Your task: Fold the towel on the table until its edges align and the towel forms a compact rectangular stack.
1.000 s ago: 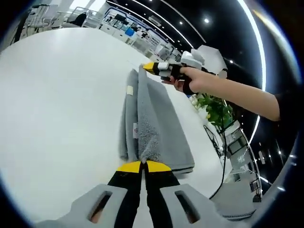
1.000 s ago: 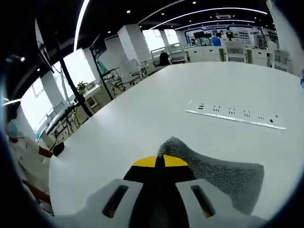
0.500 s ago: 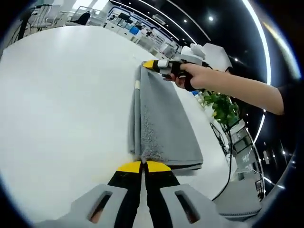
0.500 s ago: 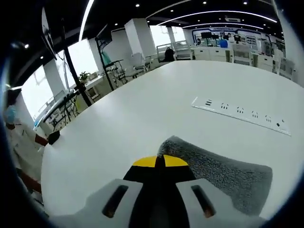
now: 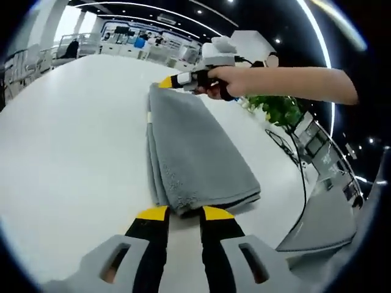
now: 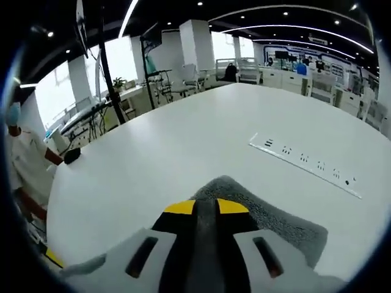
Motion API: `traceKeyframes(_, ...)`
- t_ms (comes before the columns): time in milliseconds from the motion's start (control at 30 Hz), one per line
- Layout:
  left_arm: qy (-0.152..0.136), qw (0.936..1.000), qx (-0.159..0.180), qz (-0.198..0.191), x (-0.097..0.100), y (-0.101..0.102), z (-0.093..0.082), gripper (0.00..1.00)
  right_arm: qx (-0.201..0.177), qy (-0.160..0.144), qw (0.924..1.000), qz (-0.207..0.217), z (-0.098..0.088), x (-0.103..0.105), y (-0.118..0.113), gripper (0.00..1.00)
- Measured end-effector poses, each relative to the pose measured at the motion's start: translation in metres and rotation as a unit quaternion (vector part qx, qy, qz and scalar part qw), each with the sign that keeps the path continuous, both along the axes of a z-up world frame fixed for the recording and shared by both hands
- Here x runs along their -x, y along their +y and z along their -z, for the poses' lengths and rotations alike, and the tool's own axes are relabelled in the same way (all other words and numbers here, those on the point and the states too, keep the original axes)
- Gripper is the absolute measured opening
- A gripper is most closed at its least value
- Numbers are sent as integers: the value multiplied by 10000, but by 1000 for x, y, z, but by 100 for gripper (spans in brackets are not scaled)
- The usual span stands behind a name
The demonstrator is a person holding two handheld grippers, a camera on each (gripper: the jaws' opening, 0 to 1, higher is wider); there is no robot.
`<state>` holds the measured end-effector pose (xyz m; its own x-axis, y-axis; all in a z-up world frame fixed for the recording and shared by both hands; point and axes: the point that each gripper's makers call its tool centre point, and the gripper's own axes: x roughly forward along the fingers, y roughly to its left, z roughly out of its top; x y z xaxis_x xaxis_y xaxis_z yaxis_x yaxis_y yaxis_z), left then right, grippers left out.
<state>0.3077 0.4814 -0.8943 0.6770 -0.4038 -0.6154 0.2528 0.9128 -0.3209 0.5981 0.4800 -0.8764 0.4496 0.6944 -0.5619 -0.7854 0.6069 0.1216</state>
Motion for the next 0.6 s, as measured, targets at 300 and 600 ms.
traceKeyframes(300,-235,9972,-620,354,-6,-3,-7,44,212,-47,9997,-150,-3,28,-35,15)
traceKeyframes(600,-776,9665,-1603,1846,-9,-24,-23,40,476,46,9976,-504,1,69,-69,19)
